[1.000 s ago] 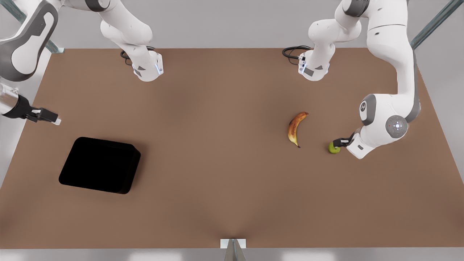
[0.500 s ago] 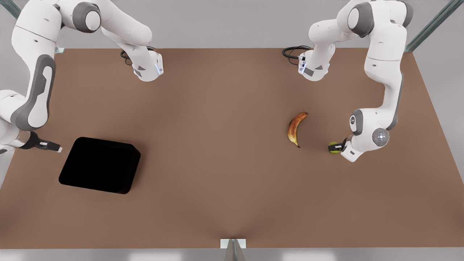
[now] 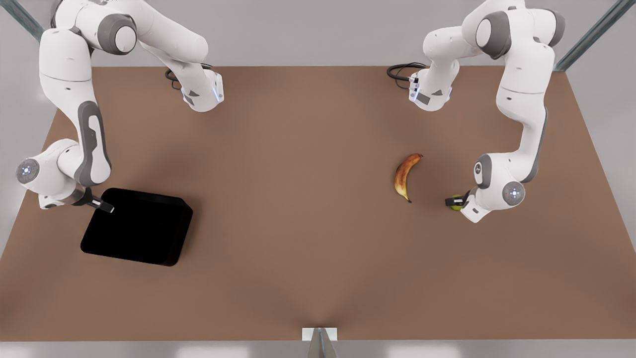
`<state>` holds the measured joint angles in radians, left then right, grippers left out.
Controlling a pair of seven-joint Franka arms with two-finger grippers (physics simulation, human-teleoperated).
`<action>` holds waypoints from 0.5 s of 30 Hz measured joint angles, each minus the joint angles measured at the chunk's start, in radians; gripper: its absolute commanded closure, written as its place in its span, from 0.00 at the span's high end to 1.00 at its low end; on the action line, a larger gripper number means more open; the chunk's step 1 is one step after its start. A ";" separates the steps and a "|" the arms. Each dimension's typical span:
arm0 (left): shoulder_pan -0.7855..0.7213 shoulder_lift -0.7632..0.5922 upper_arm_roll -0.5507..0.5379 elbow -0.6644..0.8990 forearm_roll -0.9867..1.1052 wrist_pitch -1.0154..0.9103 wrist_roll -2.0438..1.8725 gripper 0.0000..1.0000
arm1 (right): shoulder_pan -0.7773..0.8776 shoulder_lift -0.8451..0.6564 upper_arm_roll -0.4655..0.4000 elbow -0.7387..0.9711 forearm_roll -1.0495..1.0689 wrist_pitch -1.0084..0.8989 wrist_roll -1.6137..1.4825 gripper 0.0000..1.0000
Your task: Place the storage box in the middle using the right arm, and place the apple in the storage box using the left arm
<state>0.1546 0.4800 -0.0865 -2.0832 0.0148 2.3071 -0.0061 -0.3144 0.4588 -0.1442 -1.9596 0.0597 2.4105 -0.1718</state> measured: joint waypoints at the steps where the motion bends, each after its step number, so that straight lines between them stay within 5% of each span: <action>1: 0.000 0.005 -0.001 0.000 0.000 0.001 -0.001 1.00 | -0.002 0.019 0.000 0.001 0.000 0.033 -0.020 1.00; 7: 0.002 0.025 0.000 0.002 0.001 0.011 0.000 1.00 | -0.017 0.054 0.000 0.001 0.001 0.071 -0.055 1.00; 9: 0.002 0.032 0.000 0.003 0.001 0.020 0.000 1.00 | -0.017 0.061 0.000 -0.004 0.006 0.084 -0.055 0.70; 10: 0.002 0.033 0.000 0.003 0.001 0.020 0.000 1.00 | -0.017 0.063 0.000 -0.004 0.008 0.085 -0.055 0.70; 11: 0.002 0.033 0.000 0.003 0.001 0.020 0.000 1.00 | -0.017 0.068 0.000 -0.004 0.008 0.085 -0.055 0.40; 12: 0.002 0.032 0.000 0.003 0.001 0.020 0.000 1.00 | -0.017 0.068 0.000 -0.004 0.008 0.083 -0.055 0.21; 15: 0.002 0.032 0.001 0.003 0.001 0.020 0.000 1.00 | -0.017 0.067 0.000 -0.004 0.008 0.081 -0.055 0.21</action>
<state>0.1565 0.5124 -0.0859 -2.0801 0.0159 2.3270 -0.0061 -0.3313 0.5262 -0.1442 -1.9635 0.0674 2.4915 -0.2269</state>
